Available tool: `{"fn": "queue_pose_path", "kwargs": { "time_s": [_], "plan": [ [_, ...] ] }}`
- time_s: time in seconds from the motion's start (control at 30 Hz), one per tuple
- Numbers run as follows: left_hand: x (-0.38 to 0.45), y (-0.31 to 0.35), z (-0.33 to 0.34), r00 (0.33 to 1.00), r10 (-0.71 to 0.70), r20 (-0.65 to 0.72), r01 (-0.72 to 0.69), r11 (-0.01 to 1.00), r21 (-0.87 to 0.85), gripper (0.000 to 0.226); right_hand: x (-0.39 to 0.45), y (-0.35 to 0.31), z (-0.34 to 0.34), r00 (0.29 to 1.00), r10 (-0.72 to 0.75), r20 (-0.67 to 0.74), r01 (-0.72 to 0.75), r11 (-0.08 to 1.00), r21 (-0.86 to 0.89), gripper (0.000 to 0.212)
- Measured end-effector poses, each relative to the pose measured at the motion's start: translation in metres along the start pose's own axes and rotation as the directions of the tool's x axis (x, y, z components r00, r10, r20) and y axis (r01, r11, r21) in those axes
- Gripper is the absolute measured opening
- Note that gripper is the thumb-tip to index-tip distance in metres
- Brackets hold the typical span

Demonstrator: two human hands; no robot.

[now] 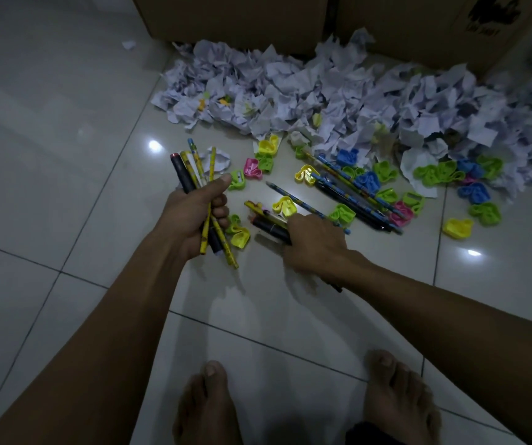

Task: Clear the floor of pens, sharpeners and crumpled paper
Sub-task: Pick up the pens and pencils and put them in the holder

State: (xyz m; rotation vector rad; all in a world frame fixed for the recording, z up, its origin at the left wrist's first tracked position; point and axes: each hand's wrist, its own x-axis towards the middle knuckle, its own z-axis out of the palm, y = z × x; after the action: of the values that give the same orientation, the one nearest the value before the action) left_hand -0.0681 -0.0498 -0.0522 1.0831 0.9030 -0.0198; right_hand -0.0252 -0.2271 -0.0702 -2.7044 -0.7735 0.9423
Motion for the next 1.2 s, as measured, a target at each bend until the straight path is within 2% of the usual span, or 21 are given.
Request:
{"fn": "queue_pose_path", "kwargs": {
  "time_s": [0.07,0.13,0.17,0.23,0.33,0.4,0.47,0.53,0.6,0.67,0.83,0.9,0.97,1.1,1.2],
  "plan": [
    [0.0,-0.001,0.005,1.0,-0.013,0.026,0.013,1.0,0.003,0.03,0.008,0.011,-0.006,0.999,0.019,0.028,-0.022,0.993,0.112,0.023],
    [0.0,-0.003,0.011,0.999,-0.042,0.03,0.041,0.999,0.024,0.029,0.011,0.022,-0.016,0.995,0.071,0.074,-0.093,0.927,0.362,0.027],
    [0.001,-0.004,0.015,0.998,-0.058,0.034,0.057,0.998,0.041,0.027,0.01,0.027,-0.021,0.989,0.094,0.11,-0.138,0.84,0.525,0.025],
    [0.002,-0.009,0.024,0.996,-0.068,0.052,0.064,0.994,0.087,0.024,0.006,0.04,-0.031,0.972,0.115,0.206,-0.233,0.595,0.769,0.017],
    [0.001,-0.022,0.044,0.997,0.047,0.054,-0.062,0.943,0.326,0.019,0.001,0.066,-0.041,0.948,0.097,0.302,-0.317,0.236,0.919,0.012],
    [0.001,-0.031,0.059,0.979,0.18,0.095,-0.201,0.793,0.574,0.015,-0.002,0.084,-0.045,0.947,0.084,0.311,-0.315,0.039,0.948,0.01],
    [0.004,-0.038,0.072,0.94,0.279,0.194,-0.321,0.537,0.78,0.02,-0.008,0.1,-0.05,0.949,0.08,0.304,-0.296,-0.096,0.95,0.007],
    [0.006,-0.04,0.083,0.907,0.303,0.292,-0.373,0.26,0.891,0.026,-0.016,0.113,-0.052,0.949,0.053,0.31,-0.293,-0.209,0.933,0.007],
    [0.007,-0.042,0.095,0.874,0.284,0.394,-0.414,0.015,0.91,0.03,-0.025,0.124,-0.053,0.952,0.016,0.306,-0.285,-0.316,0.905,0.007],
    [0.009,-0.045,0.103,0.839,0.264,0.476,-0.452,-0.15,0.879,0.028,-0.031,0.131,-0.052,0.961,-0.005,0.277,-0.261,-0.353,0.898,0.005],
    [0.019,-0.052,0.108,0.804,0.208,0.557,-0.494,-0.285,0.821,0.022,-0.042,0.147,-0.045,0.985,0.033,0.17,-0.141,-0.416,0.898,0.027],
    [0.022,-0.051,0.108,0.799,0.204,0.566,-0.491,-0.321,0.81,0.02,-0.043,0.153,-0.043,0.988,0.056,0.141,-0.1,-0.455,0.885,0.033],
    [0.026,-0.048,0.107,0.781,0.19,0.595,-0.51,-0.357,0.783,0.022,-0.044,0.158,-0.041,0.988,0.084,0.131,-0.076,-0.472,0.878,0.03],
    [0.03,-0.04,0.104,0.696,0.101,0.711,-0.616,-0.424,0.664,0.024,-0.045,0.16,-0.038,0.972,0.154,0.18,-0.087,-0.472,0.877,0.021],
    [0.03,-0.032,0.104,0.655,0.146,0.741,-0.666,-0.35,0.658,0.026,-0.045,0.162,-0.037,0.954,0.205,0.22,-0.109,-0.447,0.888,0.014]
  ]
}}
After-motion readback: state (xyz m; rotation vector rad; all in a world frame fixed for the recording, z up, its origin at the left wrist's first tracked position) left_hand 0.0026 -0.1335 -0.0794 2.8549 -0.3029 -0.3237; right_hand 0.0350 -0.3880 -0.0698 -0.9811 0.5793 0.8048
